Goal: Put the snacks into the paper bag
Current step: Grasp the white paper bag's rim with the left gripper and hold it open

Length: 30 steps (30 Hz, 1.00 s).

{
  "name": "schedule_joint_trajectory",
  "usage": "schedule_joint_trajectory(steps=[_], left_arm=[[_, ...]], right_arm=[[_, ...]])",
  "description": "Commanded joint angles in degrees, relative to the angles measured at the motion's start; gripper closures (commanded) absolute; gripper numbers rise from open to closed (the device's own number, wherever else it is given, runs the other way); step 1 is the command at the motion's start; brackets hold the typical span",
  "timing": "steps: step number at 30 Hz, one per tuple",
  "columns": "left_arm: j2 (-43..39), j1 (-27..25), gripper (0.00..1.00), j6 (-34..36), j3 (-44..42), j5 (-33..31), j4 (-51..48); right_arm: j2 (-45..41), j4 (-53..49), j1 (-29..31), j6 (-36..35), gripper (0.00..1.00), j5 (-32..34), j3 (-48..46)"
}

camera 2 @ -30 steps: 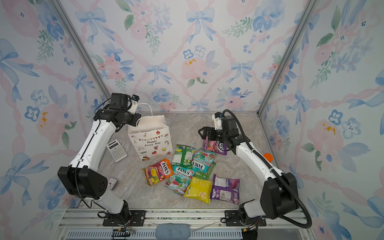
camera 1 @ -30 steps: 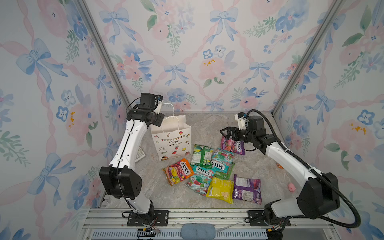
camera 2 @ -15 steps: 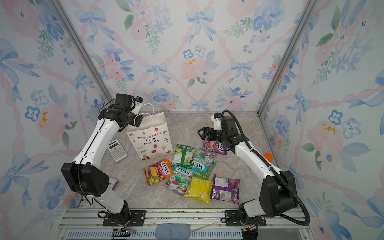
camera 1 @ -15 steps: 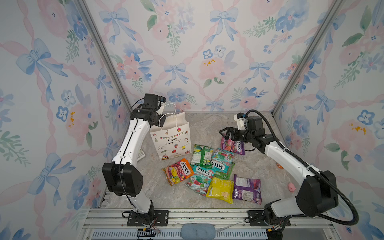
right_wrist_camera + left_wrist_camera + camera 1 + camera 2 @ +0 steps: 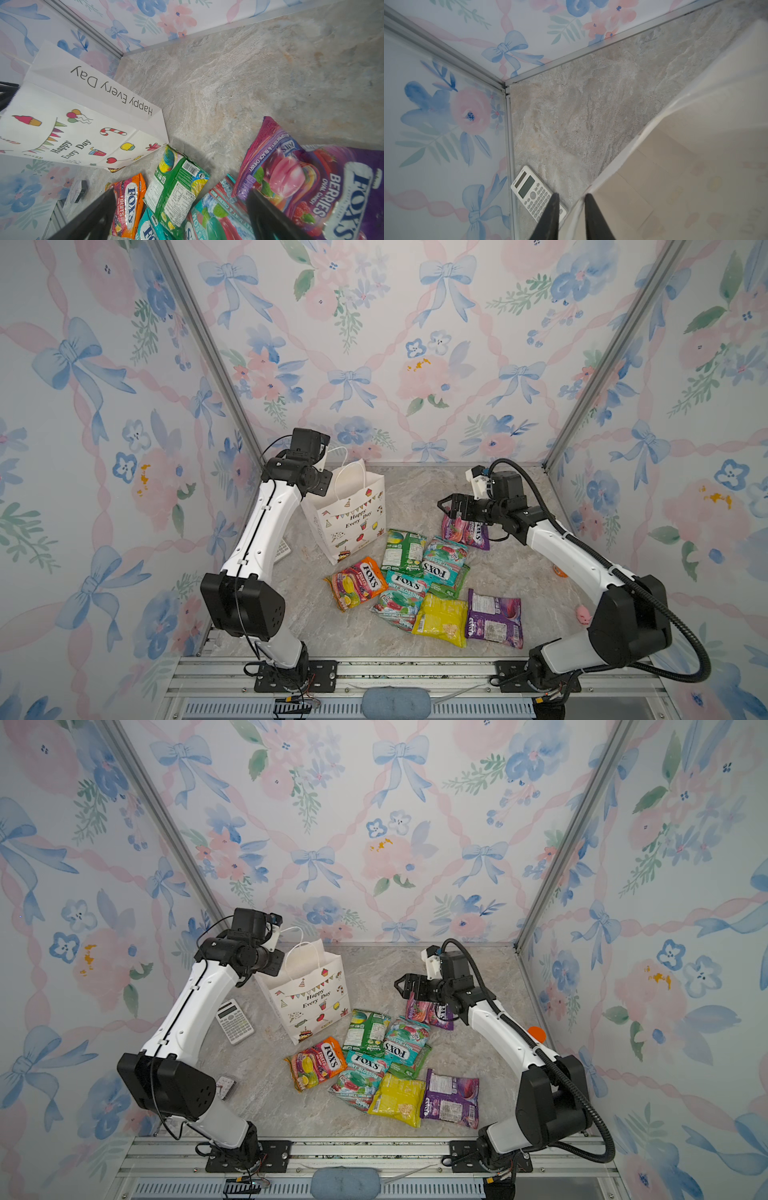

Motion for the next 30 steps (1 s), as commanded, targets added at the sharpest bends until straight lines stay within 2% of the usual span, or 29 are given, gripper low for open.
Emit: schedule_joint_trajectory(steps=[1, 4, 8, 13, 19, 25, 30], left_arm=[[-3.18, -0.10, 0.74, -5.51, -1.43, -2.95, -3.04], [-5.03, -0.08, 0.68, -6.86, -2.44, -1.28, -2.99], [-6.05, -0.10, 0.43, -6.21, -3.02, -0.73, -2.90], [-4.59, -0.10, 0.28, -3.58, -2.49, -3.32, -2.90], [-0.83, 0.16, 0.26, -1.96, -2.33, -5.87, -3.08], [1.92, 2.76, 0.28, -2.61, -0.49, -1.07, -4.02], [2.94, 3.68, 0.34, -3.12, 0.41, 2.25, -4.49]], right_arm=[[1.01, 0.46, -0.32, 0.55, 0.01, -1.63, 2.69], [1.50, 0.44, -0.22, 0.66, 0.01, -2.13, 3.09], [1.67, 0.79, -0.09, 0.97, 0.01, -2.50, 2.84], [1.54, 0.96, 0.09, 1.38, 0.01, -3.12, 2.60], [0.88, 0.95, 0.17, 1.49, 0.01, -3.12, 2.13], [0.27, 0.34, 0.17, 1.14, 0.01, -2.68, 1.82], [0.26, 0.10, 0.08, 0.98, 0.01, -2.50, 1.73]])
